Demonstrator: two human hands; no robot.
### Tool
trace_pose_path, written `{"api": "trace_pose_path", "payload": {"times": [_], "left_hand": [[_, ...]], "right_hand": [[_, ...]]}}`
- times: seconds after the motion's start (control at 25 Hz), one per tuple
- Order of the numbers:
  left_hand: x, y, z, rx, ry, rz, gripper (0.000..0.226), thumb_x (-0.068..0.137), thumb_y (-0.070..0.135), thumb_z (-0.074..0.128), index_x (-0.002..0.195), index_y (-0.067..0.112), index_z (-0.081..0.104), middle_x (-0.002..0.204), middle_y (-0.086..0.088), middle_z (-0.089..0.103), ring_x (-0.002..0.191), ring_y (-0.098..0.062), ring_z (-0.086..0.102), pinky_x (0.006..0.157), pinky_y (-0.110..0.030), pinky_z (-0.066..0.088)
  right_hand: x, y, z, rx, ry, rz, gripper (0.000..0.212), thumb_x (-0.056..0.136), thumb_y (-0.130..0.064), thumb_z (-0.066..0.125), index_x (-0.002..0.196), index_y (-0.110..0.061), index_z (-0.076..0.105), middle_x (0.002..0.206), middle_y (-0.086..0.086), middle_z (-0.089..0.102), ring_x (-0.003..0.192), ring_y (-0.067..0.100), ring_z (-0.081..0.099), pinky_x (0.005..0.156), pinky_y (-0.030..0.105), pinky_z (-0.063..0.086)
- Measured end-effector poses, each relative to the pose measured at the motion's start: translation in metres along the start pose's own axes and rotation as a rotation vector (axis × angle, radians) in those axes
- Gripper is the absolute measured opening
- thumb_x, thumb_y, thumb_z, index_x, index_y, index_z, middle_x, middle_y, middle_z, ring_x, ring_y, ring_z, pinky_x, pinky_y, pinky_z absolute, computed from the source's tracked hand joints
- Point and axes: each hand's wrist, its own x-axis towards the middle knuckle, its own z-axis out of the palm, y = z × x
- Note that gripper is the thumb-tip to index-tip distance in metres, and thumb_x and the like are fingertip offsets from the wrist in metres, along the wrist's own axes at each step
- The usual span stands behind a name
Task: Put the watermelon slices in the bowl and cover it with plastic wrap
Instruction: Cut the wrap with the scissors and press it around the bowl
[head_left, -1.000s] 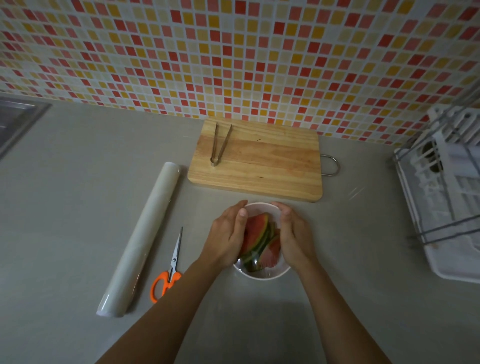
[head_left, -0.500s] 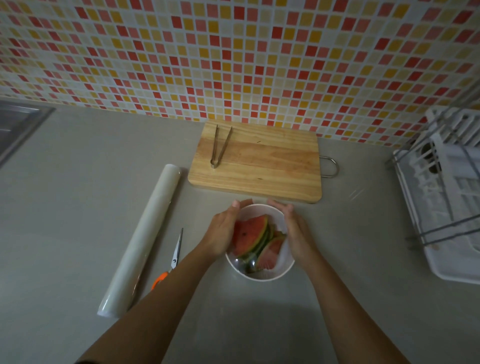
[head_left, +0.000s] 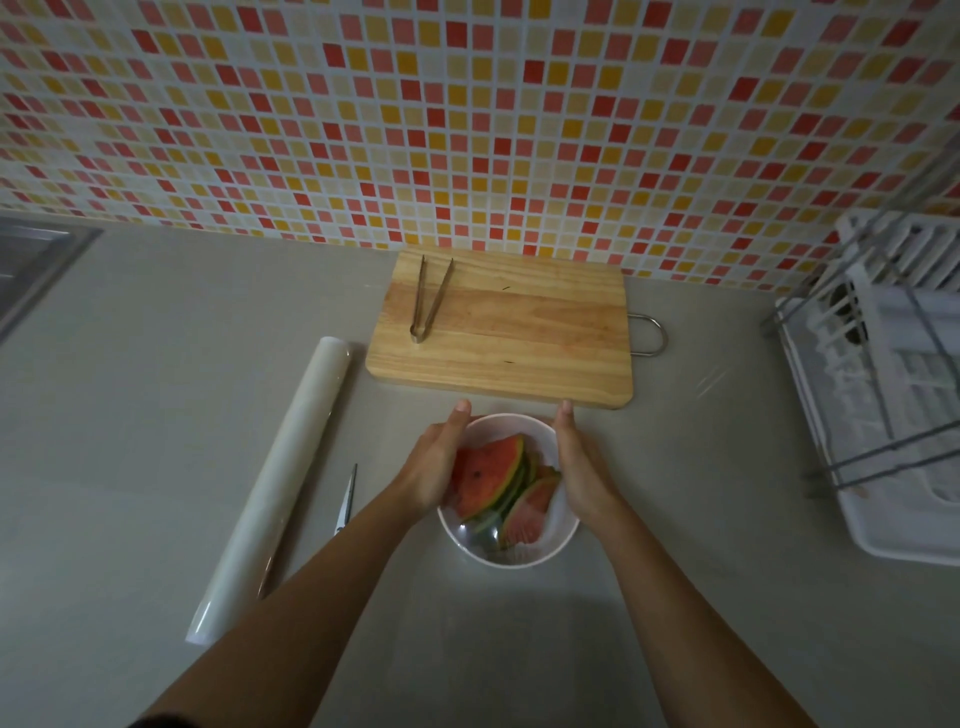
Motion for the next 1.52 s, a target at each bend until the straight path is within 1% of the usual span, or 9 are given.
{"api": "trace_pose_path", "payload": {"times": [0.2, 0.28, 0.36, 0.48, 0.64, 1.04, 1.24, 1.4, 1.52], "left_hand": [[-0.001, 0.005, -0.002, 0.149, 0.016, -0.007, 0.081, 0.091, 0.063, 0.009, 0.109, 0.011, 0.069, 0.106, -0.014, 0.07, 0.103, -0.024, 0.064, 0.1, -0.046, 0.046], [-0.002, 0.006, -0.006, 0.213, 0.07, 0.025, 0.085, 0.089, 0.063, 0.004, 0.123, 0.011, 0.062, 0.124, -0.016, 0.063, 0.116, -0.025, 0.057, 0.105, -0.044, 0.041], [-0.008, 0.003, -0.006, 0.017, 0.065, 0.031, 0.083, 0.086, 0.064, 0.007, 0.14, 0.015, 0.045, 0.14, -0.007, 0.051, 0.127, -0.02, 0.049, 0.104, -0.034, 0.041], [-0.02, -0.003, 0.005, -0.248, 0.018, 0.049, 0.068, 0.089, 0.055, 0.017, 0.136, 0.016, 0.048, 0.126, 0.002, 0.059, 0.117, -0.014, 0.056, 0.082, -0.017, 0.052], [-0.017, 0.0, 0.013, -0.292, 0.07, 0.049, 0.059, 0.1, 0.042, 0.016, 0.125, 0.009, 0.058, 0.119, -0.016, 0.065, 0.113, -0.03, 0.061, 0.093, -0.04, 0.052], [-0.008, -0.005, 0.008, -0.193, 0.043, 0.049, 0.06, 0.101, 0.044, 0.016, 0.119, 0.011, 0.064, 0.113, -0.017, 0.068, 0.109, -0.03, 0.063, 0.098, -0.05, 0.048], [-0.012, -0.002, 0.008, -0.133, 0.046, 0.021, 0.066, 0.1, 0.049, 0.015, 0.114, 0.013, 0.068, 0.107, -0.012, 0.072, 0.103, -0.023, 0.067, 0.097, -0.045, 0.049], [-0.015, 0.005, 0.003, 0.091, 0.096, -0.045, 0.085, 0.09, 0.063, 0.001, 0.124, 0.012, 0.06, 0.123, -0.019, 0.062, 0.118, -0.029, 0.056, 0.106, -0.049, 0.04], [-0.034, -0.005, -0.002, -0.188, 0.365, -0.051, 0.08, 0.091, 0.059, -0.001, 0.144, 0.013, 0.037, 0.148, -0.014, 0.041, 0.135, -0.024, 0.039, 0.115, -0.044, 0.025]], "right_hand": [[-0.009, -0.006, 0.0, -0.294, 0.097, -0.107, 0.086, 0.067, -0.087, 0.001, 0.068, -0.026, 0.063, 0.052, -0.018, 0.062, 0.053, -0.007, 0.057, 0.043, 0.013, 0.038], [-0.01, -0.005, -0.006, -0.391, 0.085, -0.155, 0.083, 0.068, -0.086, 0.0, 0.069, -0.031, 0.062, 0.062, -0.016, 0.06, 0.06, -0.004, 0.055, 0.056, 0.019, 0.039], [-0.007, -0.004, -0.012, -0.228, 0.013, -0.15, 0.088, 0.063, -0.09, 0.004, 0.106, -0.038, 0.06, 0.102, -0.019, 0.059, 0.095, -0.003, 0.055, 0.081, 0.024, 0.043], [-0.003, -0.002, -0.008, 0.16, -0.118, -0.116, 0.074, 0.068, -0.085, 0.02, 0.119, -0.041, 0.052, 0.138, -0.004, 0.048, 0.123, 0.01, 0.048, 0.104, 0.031, 0.038], [0.0, 0.0, 0.0, 0.419, -0.26, -0.029, 0.074, 0.075, -0.07, 0.037, 0.117, -0.014, 0.061, 0.118, 0.021, 0.063, 0.111, 0.033, 0.058, 0.099, 0.046, 0.044], [0.009, 0.002, -0.001, 0.283, -0.237, -0.055, 0.074, 0.073, -0.08, 0.036, 0.101, -0.02, 0.07, 0.098, 0.009, 0.073, 0.1, 0.026, 0.066, 0.087, 0.036, 0.05], [0.003, -0.009, -0.002, 0.068, -0.111, 0.046, 0.084, 0.053, -0.095, 0.025, 0.081, -0.032, 0.073, 0.078, -0.008, 0.073, 0.082, 0.005, 0.067, 0.077, 0.026, 0.047], [-0.003, -0.015, -0.003, -0.25, 0.013, 0.016, 0.116, 0.054, -0.095, 0.004, 0.092, -0.005, 0.067, 0.086, 0.01, 0.07, 0.079, 0.015, 0.065, 0.078, 0.036, 0.05], [-0.003, -0.013, -0.007, -0.254, 0.07, -0.049, 0.12, 0.054, -0.094, 0.0, 0.117, -0.011, 0.059, 0.117, 0.002, 0.063, 0.103, 0.015, 0.059, 0.091, 0.04, 0.045]]}}
